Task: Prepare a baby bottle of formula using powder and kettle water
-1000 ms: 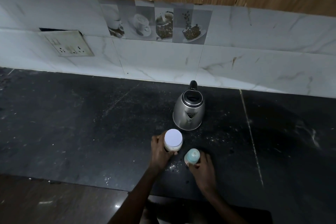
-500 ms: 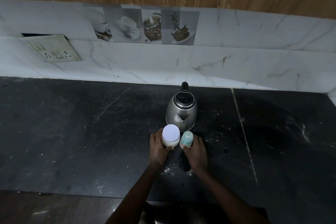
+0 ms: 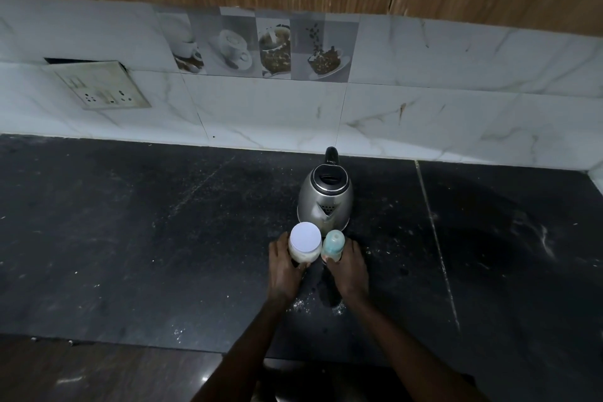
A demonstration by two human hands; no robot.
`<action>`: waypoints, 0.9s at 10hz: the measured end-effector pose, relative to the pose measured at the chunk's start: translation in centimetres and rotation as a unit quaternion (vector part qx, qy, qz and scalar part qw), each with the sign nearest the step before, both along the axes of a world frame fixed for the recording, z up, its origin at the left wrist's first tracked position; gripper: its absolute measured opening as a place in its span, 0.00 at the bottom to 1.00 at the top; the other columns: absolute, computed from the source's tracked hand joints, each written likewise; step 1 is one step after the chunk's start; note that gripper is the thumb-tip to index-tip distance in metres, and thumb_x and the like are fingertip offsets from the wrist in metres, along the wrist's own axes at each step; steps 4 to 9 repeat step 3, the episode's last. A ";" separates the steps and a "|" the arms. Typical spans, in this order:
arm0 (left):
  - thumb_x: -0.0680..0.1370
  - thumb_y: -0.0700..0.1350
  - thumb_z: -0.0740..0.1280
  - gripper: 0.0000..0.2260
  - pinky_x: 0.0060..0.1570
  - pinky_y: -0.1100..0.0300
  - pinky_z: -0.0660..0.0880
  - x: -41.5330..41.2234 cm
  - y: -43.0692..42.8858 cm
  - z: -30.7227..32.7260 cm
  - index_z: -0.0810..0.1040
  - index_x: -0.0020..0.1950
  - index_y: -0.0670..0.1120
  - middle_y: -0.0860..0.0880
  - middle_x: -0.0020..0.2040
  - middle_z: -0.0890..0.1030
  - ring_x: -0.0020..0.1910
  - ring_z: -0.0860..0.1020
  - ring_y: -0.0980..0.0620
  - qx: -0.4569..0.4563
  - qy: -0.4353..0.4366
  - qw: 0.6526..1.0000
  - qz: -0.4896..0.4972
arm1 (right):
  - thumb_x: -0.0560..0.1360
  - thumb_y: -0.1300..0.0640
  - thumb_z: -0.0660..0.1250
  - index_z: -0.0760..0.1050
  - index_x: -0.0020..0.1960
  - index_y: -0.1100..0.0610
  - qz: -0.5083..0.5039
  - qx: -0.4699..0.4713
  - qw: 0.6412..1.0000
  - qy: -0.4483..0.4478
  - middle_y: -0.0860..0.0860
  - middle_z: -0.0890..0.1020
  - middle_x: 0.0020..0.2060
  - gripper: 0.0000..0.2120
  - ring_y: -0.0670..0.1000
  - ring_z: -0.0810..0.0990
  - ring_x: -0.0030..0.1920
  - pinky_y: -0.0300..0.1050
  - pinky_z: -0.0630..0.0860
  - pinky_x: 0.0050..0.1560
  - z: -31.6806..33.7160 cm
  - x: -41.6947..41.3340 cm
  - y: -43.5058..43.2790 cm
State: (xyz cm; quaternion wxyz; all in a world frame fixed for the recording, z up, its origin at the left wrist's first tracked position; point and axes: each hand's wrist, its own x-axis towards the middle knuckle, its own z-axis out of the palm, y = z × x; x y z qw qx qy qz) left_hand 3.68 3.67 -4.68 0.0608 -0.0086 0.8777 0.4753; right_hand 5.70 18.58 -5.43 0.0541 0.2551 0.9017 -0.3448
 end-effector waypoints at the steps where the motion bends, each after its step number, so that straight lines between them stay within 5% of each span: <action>1: 0.72 0.33 0.78 0.36 0.72 0.44 0.70 0.1 0.0 0.3 0.66 0.76 0.31 0.33 0.69 0.71 0.70 0.71 0.36 -0.005 -0.020 1.000 -0.001 | 0.79 0.51 0.74 0.71 0.75 0.57 0.014 0.012 1.000 -0.011 0.53 0.74 0.70 0.28 0.57 0.75 0.70 0.52 0.76 0.63 0.4 0.1 0.3; 3: 0.68 0.25 0.66 0.37 0.76 0.51 0.64 0.1 -0.9 0.3 0.63 0.78 0.34 0.35 0.72 0.68 0.72 0.70 0.37 -0.032 -0.038 0.999 -0.003 | 0.78 0.52 0.73 0.67 0.78 0.53 -0.005 0.012 1.000 -0.008 0.54 0.72 0.72 0.31 0.60 0.76 0.70 0.55 0.77 0.62 0.5 1.0 0.5; 9: 0.68 0.25 0.66 0.37 0.76 0.51 0.64 0.1 -0.9 0.3 0.63 0.78 0.34 0.35 0.72 0.68 0.72 0.70 0.37 -0.032 -0.038 0.999 -0.003 | 0.78 0.52 0.73 0.67 0.78 0.53 -0.005 0.012 1.000 -0.008 0.54 0.72 0.72 0.31 0.60 0.76 0.70 0.55 0.77 0.62 0.5 1.0 0.5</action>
